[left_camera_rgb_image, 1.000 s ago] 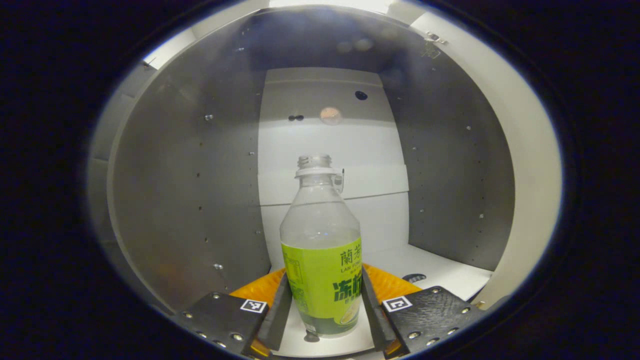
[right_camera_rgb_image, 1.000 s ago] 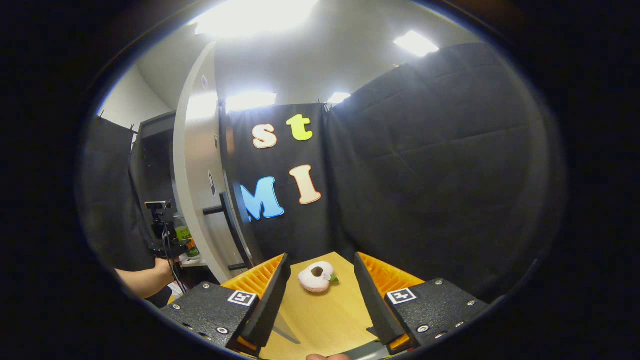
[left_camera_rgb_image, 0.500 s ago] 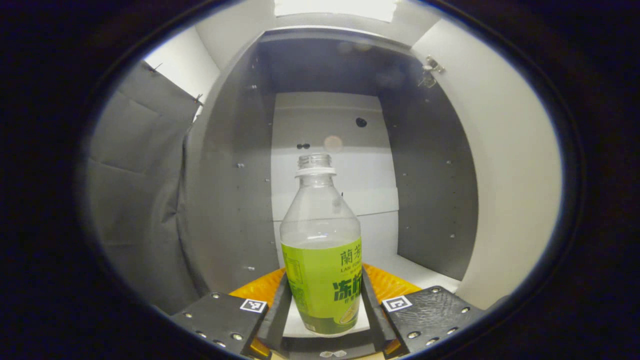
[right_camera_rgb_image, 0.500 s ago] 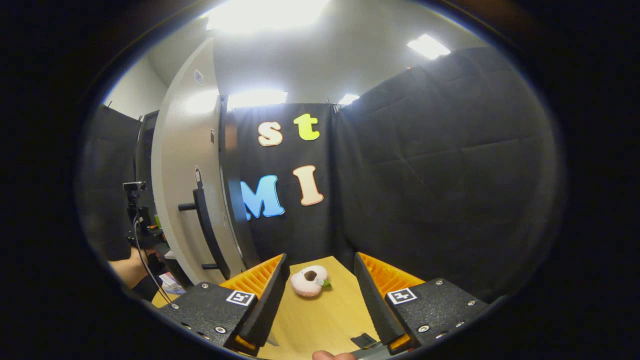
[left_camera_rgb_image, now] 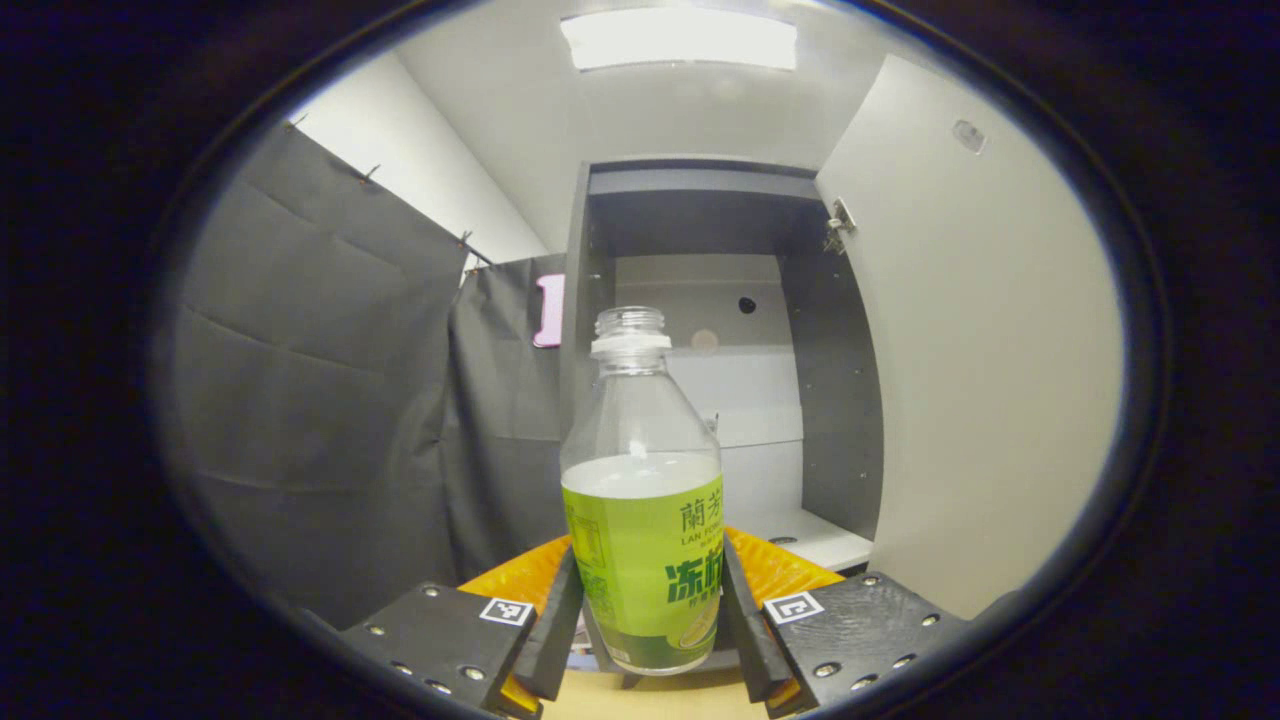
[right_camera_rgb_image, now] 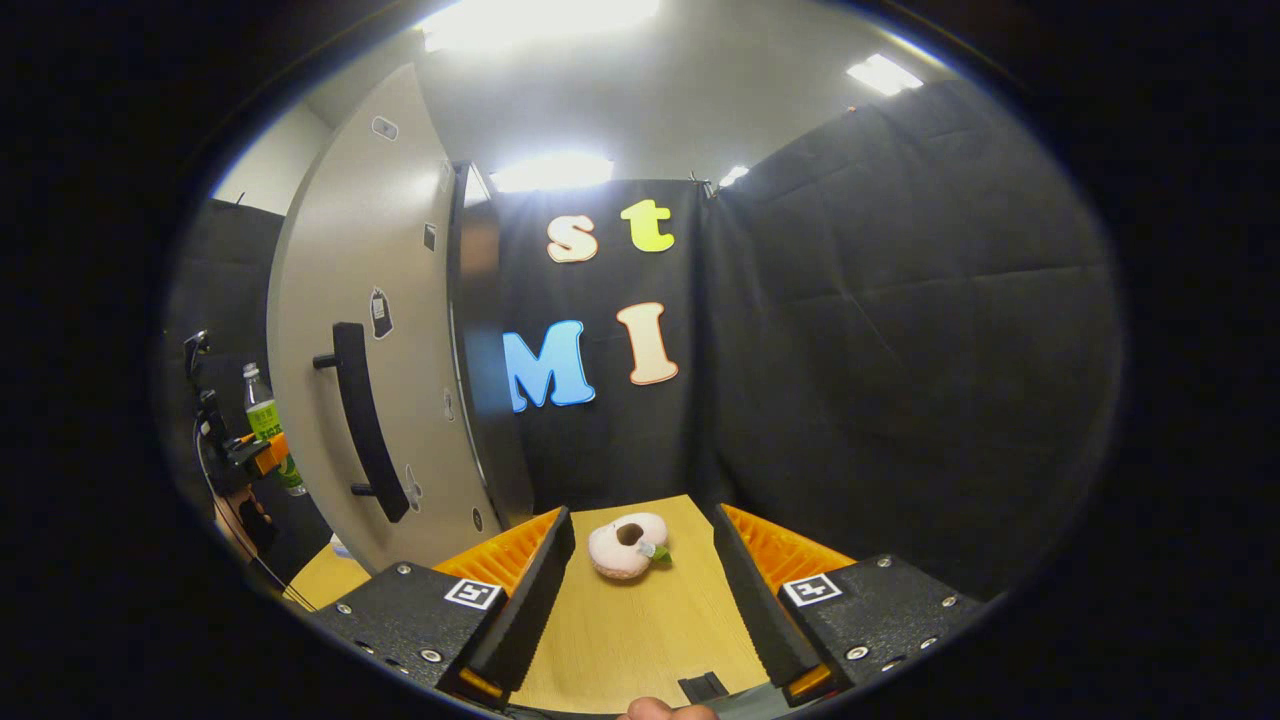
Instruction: Open the cabinet door with the right hand, grasp the bottle in the cabinet with the left hand and place it on the coaster, then close the cabinet door with the right hand.
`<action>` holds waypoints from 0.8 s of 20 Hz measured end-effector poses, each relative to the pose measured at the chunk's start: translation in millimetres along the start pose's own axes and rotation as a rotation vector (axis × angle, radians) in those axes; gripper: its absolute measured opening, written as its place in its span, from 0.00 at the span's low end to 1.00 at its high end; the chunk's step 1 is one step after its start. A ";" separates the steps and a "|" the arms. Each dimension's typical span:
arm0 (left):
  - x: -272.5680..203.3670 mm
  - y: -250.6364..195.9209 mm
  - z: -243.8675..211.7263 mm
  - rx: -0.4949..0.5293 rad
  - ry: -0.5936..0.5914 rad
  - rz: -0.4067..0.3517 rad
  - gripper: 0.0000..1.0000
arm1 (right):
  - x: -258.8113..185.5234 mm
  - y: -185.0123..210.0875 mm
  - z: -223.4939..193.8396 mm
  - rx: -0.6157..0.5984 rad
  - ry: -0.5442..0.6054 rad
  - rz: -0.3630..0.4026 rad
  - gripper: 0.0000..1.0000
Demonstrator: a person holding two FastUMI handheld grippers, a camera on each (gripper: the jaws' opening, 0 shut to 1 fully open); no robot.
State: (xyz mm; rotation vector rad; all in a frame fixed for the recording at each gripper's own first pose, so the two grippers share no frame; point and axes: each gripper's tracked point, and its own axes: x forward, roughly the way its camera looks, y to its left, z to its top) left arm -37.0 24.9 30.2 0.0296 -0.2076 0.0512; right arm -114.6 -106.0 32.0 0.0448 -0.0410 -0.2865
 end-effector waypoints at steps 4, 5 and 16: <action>-63.0 6.1 -9.5 0.088 -0.001 0.070 0.75 | 16.4 -3.5 -16.3 0.022 -0.004 0.045 0.87; -85.8 6.0 -14.3 0.105 -0.010 0.085 0.75 | 19.4 -5.3 -20.3 0.023 -0.006 0.036 0.87; -203.9 5.5 -180.2 0.146 0.035 0.180 0.69 | 41.4 4.6 -129.8 -0.120 0.116 0.016 0.88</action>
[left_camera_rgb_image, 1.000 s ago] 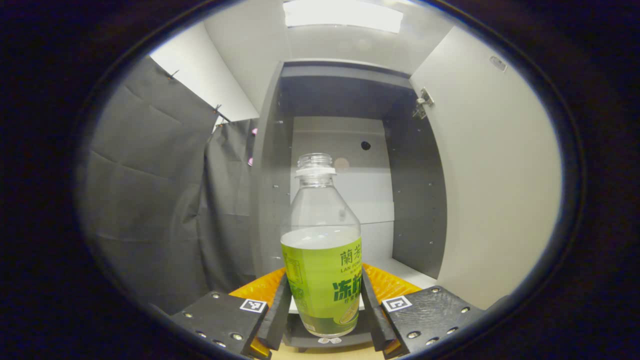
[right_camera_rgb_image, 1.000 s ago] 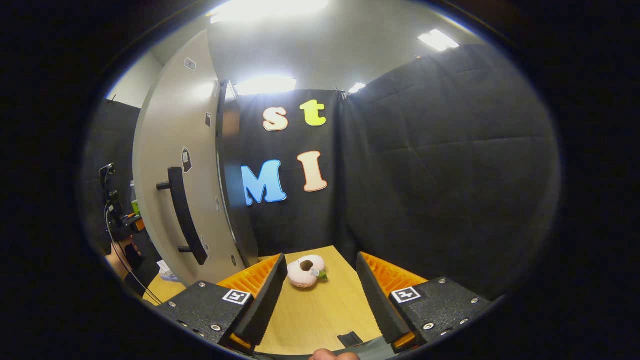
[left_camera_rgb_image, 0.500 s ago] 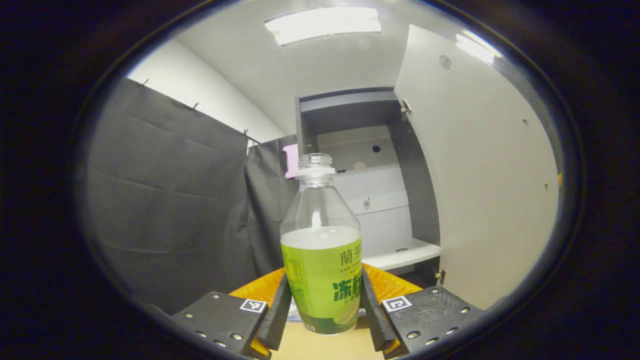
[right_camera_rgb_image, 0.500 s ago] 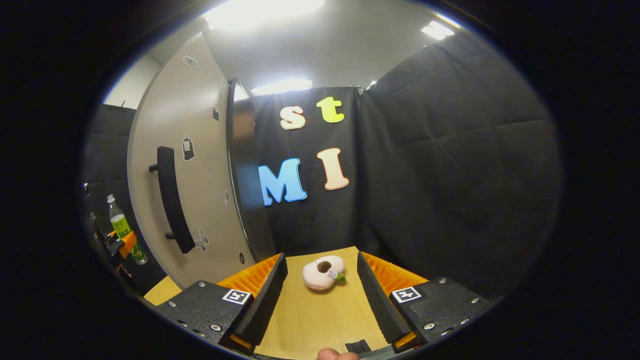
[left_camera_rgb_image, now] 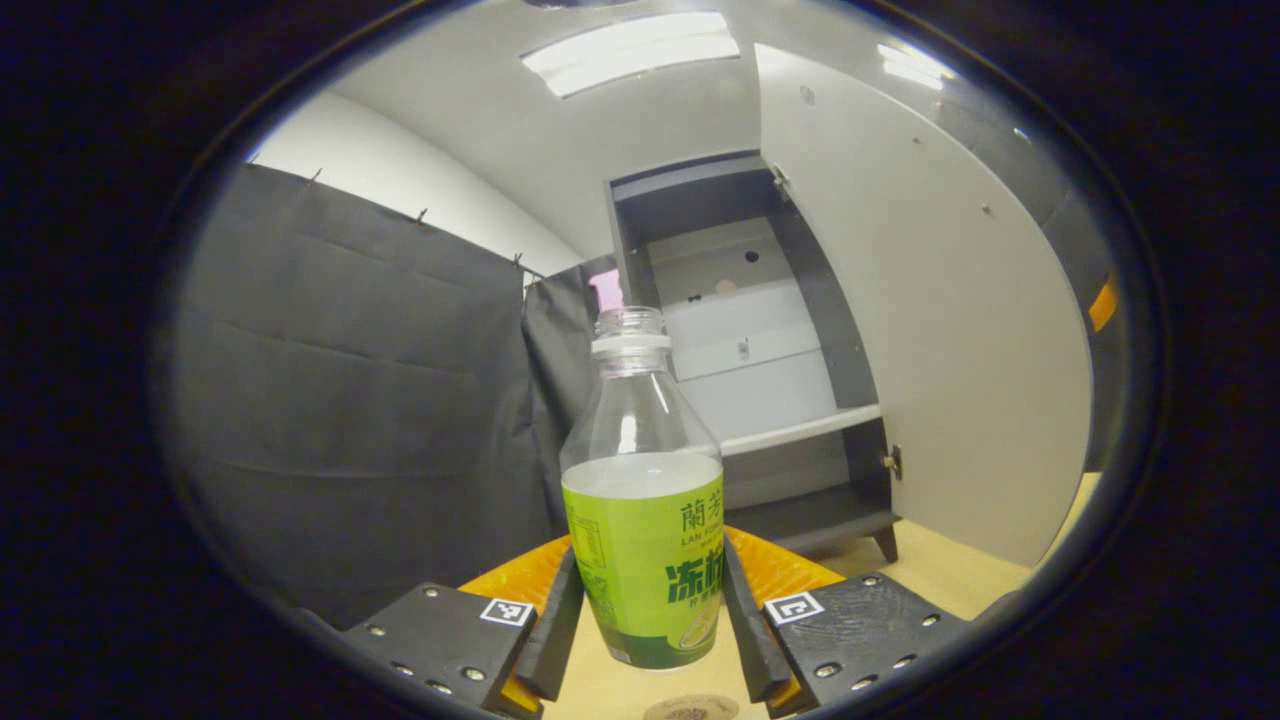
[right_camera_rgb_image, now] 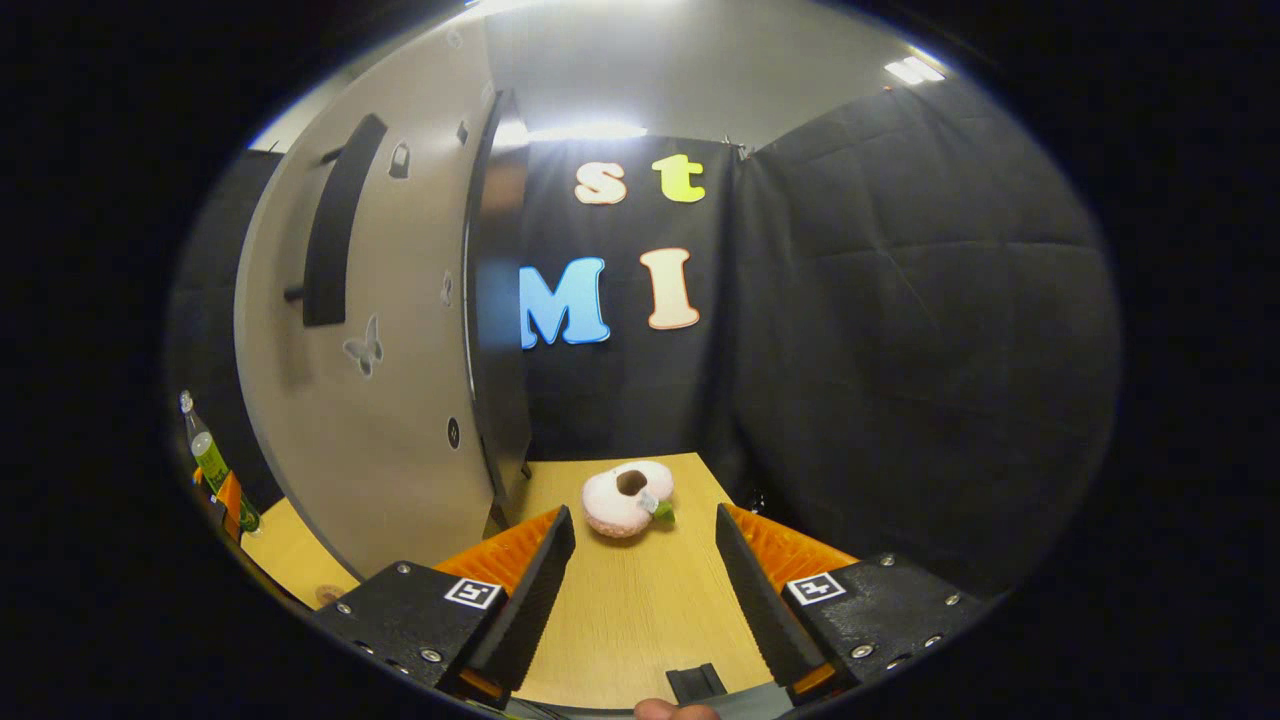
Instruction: Open the cabinet door with the right hand, grasp the bottle in the cabinet with the left hand and place it on the coaster, then close the cabinet door with the right hand.
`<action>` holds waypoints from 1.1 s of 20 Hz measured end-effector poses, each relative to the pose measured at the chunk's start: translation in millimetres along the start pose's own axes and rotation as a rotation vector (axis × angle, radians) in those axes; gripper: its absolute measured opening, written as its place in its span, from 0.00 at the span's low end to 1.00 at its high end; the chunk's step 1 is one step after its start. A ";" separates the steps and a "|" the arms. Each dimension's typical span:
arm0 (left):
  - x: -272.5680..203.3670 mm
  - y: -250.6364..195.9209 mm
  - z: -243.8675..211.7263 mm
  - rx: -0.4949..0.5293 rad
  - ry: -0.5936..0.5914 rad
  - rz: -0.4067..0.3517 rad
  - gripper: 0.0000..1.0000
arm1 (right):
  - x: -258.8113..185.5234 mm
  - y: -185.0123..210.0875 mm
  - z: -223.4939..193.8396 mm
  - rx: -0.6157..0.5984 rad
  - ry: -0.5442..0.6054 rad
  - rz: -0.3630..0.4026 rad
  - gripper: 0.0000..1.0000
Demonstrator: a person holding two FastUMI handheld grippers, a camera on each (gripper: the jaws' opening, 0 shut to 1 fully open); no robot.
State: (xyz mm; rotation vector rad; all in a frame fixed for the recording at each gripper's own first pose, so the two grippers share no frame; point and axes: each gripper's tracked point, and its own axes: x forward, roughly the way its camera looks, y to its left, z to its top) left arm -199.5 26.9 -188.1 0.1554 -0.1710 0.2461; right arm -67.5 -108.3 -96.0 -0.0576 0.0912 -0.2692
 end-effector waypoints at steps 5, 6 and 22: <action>-14.7 -11.2 -110.9 -0.036 0.061 0.032 0.69 | -3.0 11.2 -63.4 -0.098 0.113 0.023 0.88; -15.9 -10.1 -126.5 -0.040 0.074 0.044 0.69 | -3.3 9.6 -74.2 -0.135 0.139 0.026 0.88; -25.3 2.7 -187.8 -0.114 0.083 0.116 0.71 | -14.2 45.1 -113.3 -0.182 0.233 0.126 0.92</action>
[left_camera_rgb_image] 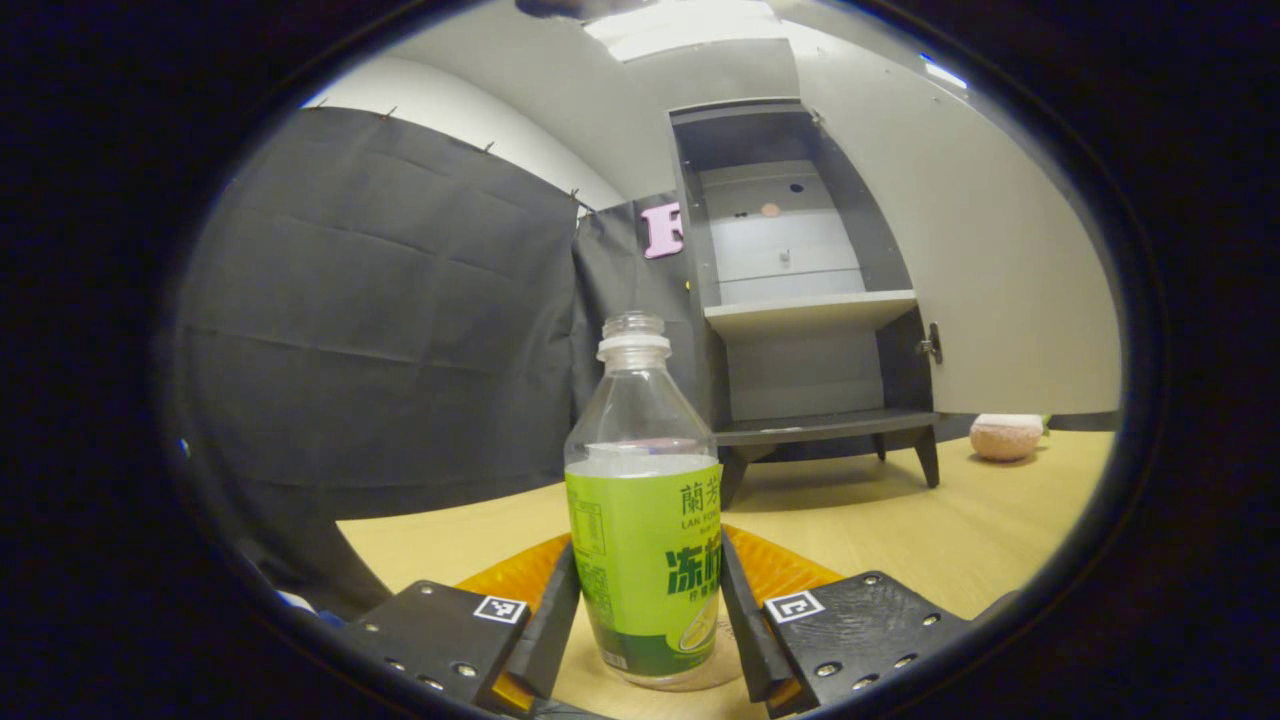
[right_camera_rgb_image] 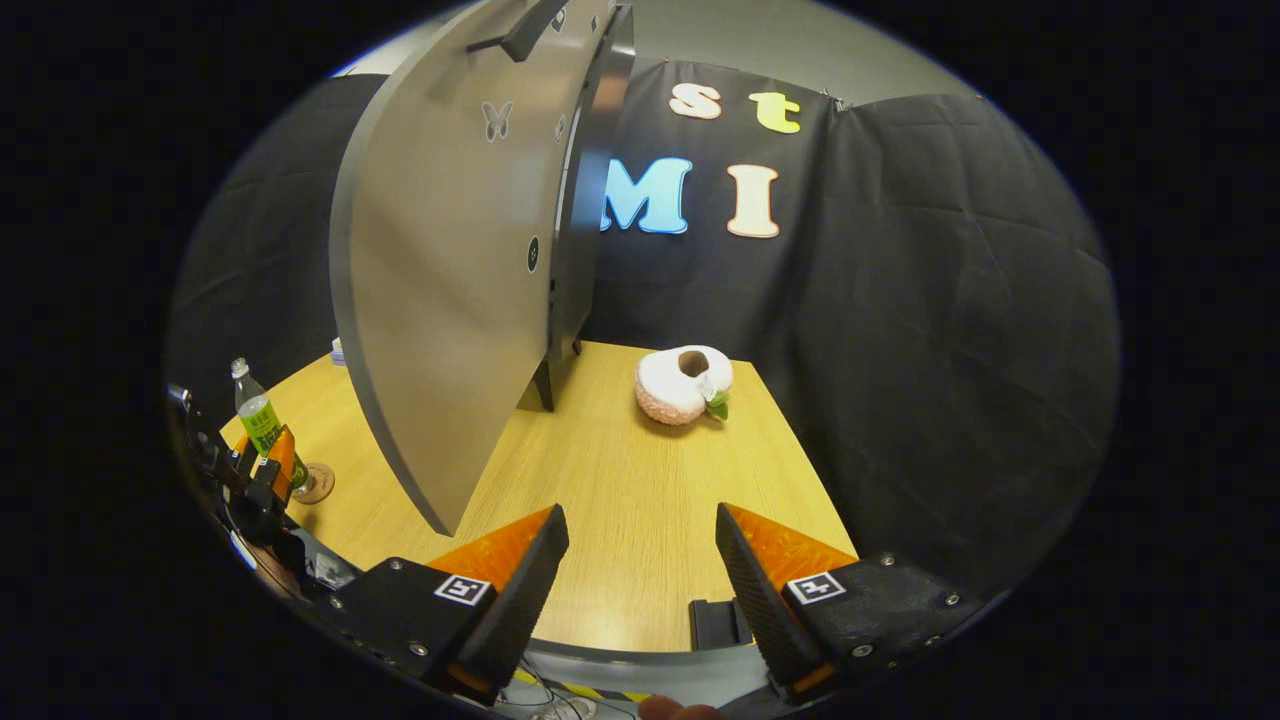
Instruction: Open the cabinet door with the right hand, grasp the bottle in the cabinet with the left hand and place it on the coaster, then close the cabinet door with the right hand.
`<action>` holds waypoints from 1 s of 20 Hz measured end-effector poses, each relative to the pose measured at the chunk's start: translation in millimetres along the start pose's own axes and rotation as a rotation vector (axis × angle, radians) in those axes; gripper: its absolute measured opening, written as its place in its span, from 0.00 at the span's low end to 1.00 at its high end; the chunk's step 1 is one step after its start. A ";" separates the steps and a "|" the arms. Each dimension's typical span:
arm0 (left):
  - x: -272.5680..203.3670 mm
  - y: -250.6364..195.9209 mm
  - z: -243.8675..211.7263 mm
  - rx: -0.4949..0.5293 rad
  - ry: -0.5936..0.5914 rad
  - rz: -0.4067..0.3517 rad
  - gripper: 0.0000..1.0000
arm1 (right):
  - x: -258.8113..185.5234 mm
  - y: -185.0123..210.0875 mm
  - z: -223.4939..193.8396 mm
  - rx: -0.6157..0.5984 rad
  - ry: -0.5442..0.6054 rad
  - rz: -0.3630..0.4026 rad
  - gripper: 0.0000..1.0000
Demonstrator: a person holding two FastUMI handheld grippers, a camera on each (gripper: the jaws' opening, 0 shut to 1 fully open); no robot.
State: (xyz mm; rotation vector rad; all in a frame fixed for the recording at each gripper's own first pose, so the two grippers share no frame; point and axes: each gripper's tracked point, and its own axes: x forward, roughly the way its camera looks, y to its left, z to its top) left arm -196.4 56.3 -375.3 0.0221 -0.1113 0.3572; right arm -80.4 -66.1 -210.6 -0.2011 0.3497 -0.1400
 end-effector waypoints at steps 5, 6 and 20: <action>6.6 -2.5 13.1 -0.014 -0.039 -0.026 0.88 | -5.4 8.0 -1.6 -0.021 0.007 0.021 0.92; 6.7 -2.9 16.4 -0.016 -0.043 -0.031 0.94 | -6.5 8.4 -2.6 -0.018 0.007 0.025 0.92; 21.0 2.8 136.4 -0.033 -0.086 -0.054 0.87 | -11.8 11.9 56.8 0.096 -0.088 0.022 0.92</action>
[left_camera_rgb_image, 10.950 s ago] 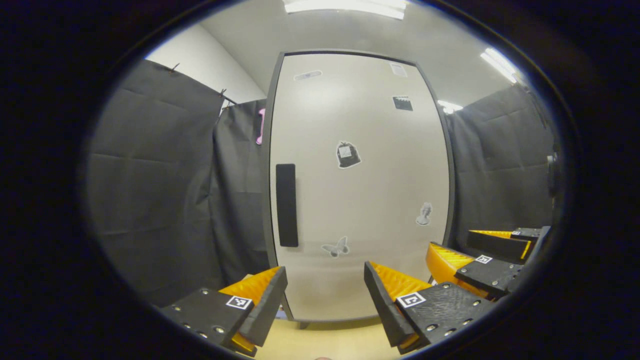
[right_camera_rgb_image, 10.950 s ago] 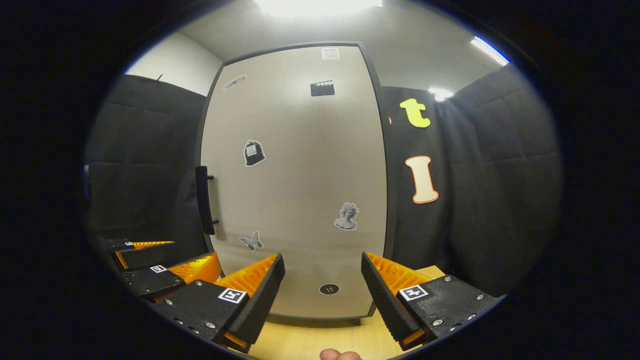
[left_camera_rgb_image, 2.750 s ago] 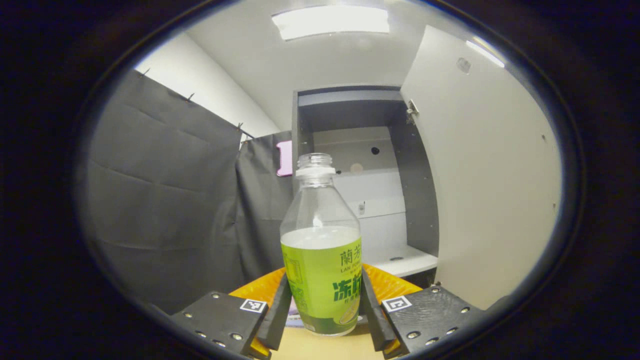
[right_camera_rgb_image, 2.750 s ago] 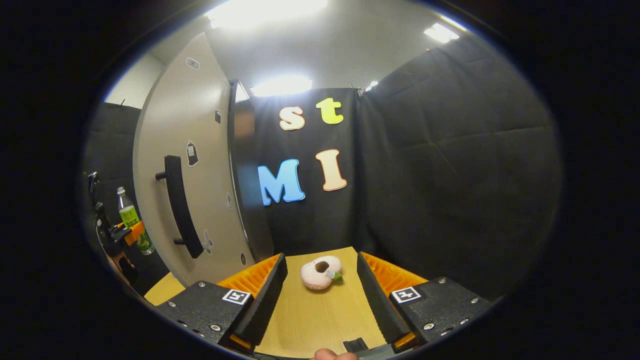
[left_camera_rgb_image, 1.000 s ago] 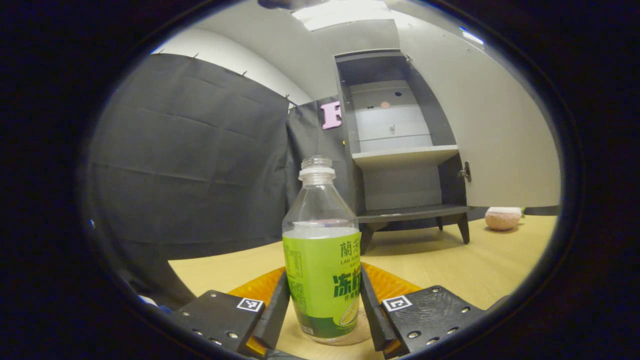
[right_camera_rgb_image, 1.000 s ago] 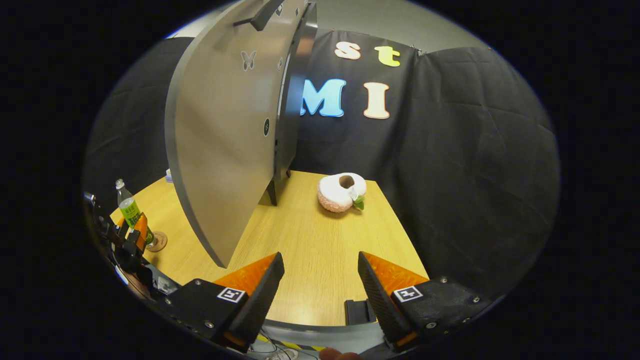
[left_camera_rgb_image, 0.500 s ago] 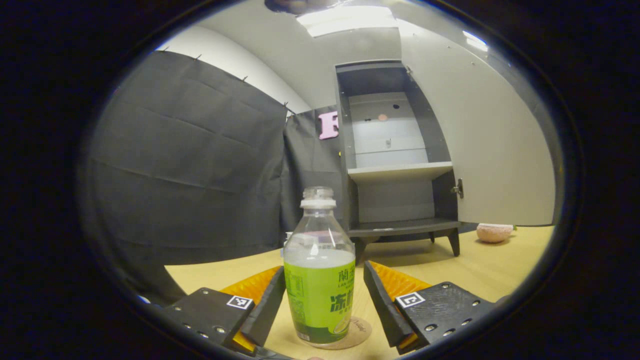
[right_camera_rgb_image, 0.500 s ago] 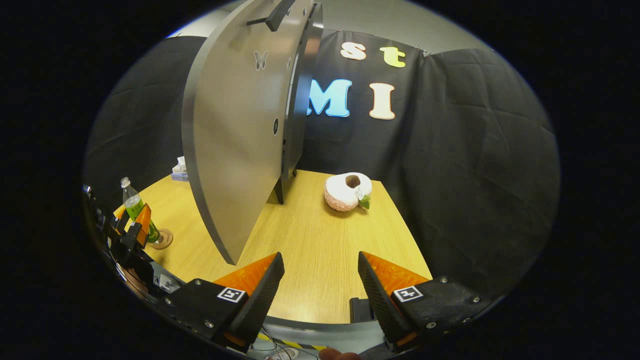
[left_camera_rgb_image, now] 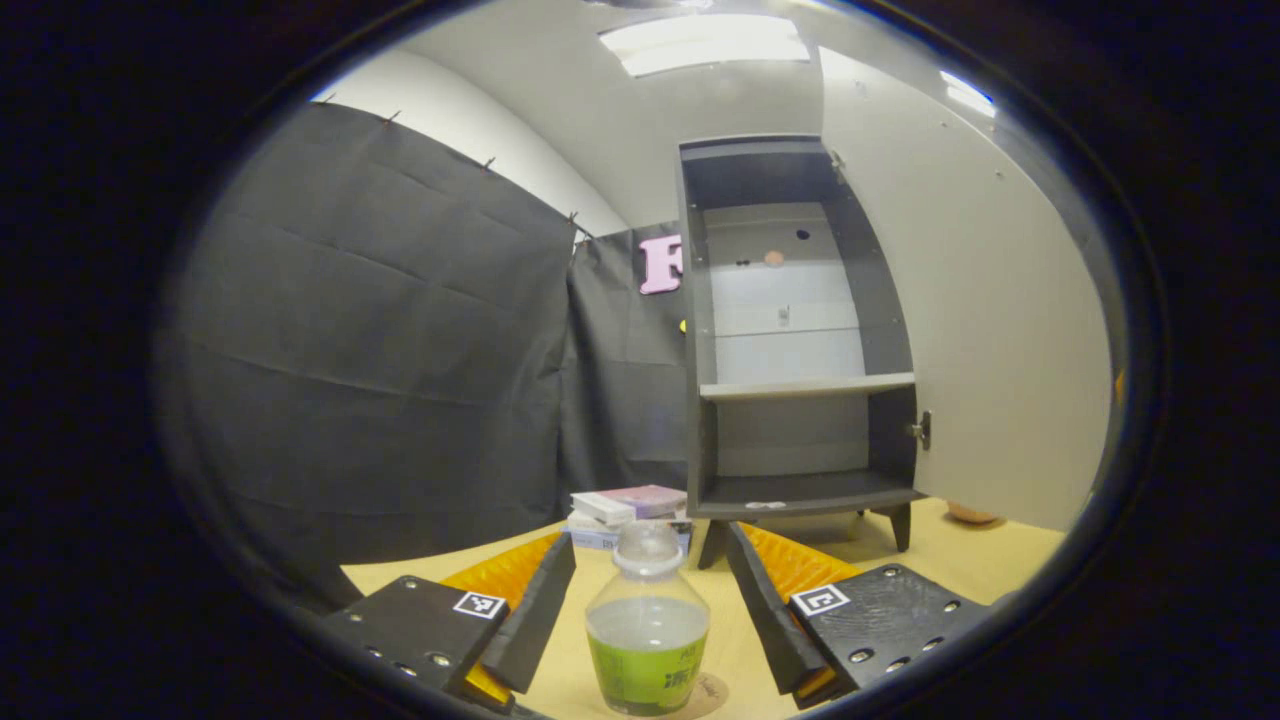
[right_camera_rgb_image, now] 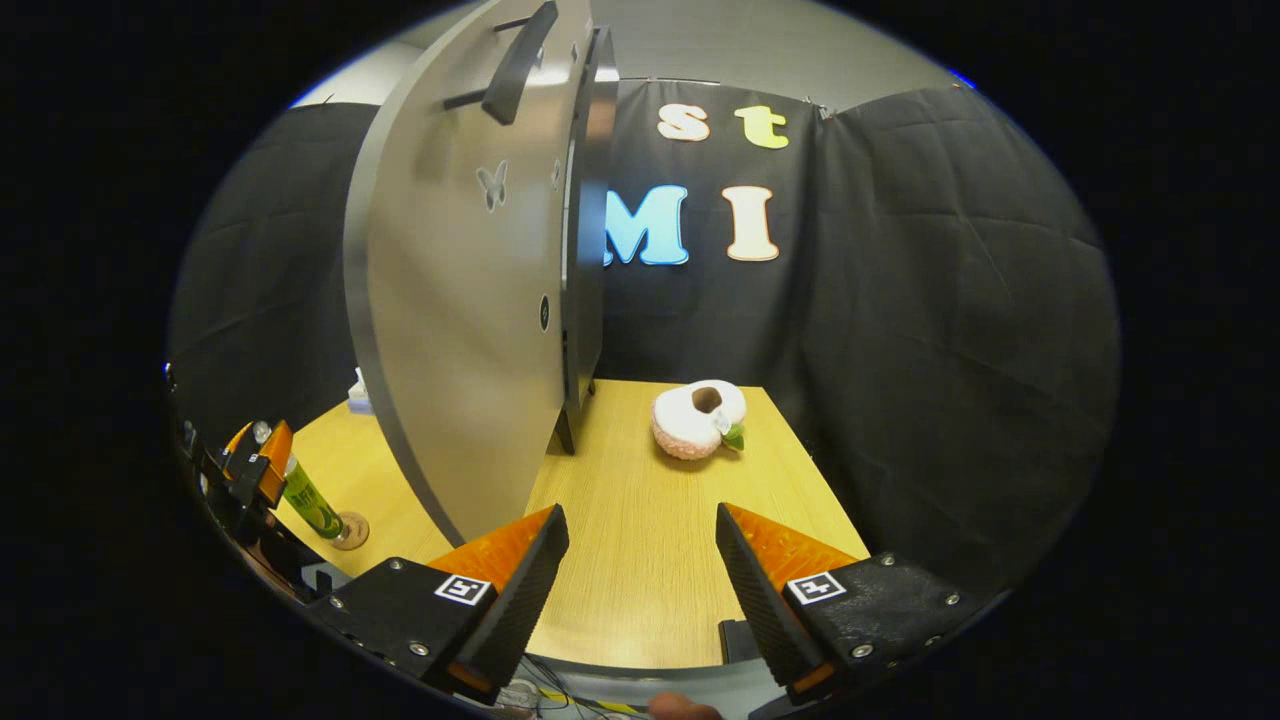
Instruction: Open the cabinet door with the right hand, grasp the bottle in the cabinet with the left hand and place it on the coaster, then close the cabinet door with the right hand.
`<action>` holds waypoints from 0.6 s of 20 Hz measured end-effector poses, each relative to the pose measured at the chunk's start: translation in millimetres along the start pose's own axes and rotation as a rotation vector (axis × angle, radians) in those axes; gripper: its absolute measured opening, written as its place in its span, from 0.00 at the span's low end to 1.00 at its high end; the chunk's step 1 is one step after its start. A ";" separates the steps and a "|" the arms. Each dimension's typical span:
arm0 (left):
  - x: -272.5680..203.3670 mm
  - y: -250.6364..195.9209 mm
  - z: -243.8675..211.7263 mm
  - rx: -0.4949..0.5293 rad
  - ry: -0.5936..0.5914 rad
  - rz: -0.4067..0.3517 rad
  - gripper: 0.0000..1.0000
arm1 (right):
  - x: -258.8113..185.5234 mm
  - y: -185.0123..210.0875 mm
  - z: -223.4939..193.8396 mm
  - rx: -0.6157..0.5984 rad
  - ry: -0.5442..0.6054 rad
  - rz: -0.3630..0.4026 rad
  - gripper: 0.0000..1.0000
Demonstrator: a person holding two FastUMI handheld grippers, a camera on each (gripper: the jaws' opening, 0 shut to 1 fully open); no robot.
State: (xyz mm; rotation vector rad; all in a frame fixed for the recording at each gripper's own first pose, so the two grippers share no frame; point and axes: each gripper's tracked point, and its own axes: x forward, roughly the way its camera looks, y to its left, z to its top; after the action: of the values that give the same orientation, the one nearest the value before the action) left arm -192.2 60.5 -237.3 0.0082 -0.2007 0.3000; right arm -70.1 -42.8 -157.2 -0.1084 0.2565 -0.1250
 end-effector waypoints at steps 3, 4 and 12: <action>5.7 -0.3 52.8 0.041 -0.003 -0.006 0.87 | -0.5 0.6 25.8 0.033 -0.054 0.002 0.92; 8.8 -1.7 72.6 0.043 -0.005 -0.012 0.87 | -0.6 -3.5 32.6 0.033 -0.071 -0.006 0.94; 30.6 -44.8 175.9 0.071 0.041 -0.155 0.87 | -3.3 -31.7 88.3 0.122 -0.149 -0.027 0.94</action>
State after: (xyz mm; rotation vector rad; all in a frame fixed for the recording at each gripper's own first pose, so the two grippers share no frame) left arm -184.6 20.1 -57.9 0.0870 -0.1476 0.1528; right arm -53.8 -65.6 -67.5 0.0002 0.0984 -0.1581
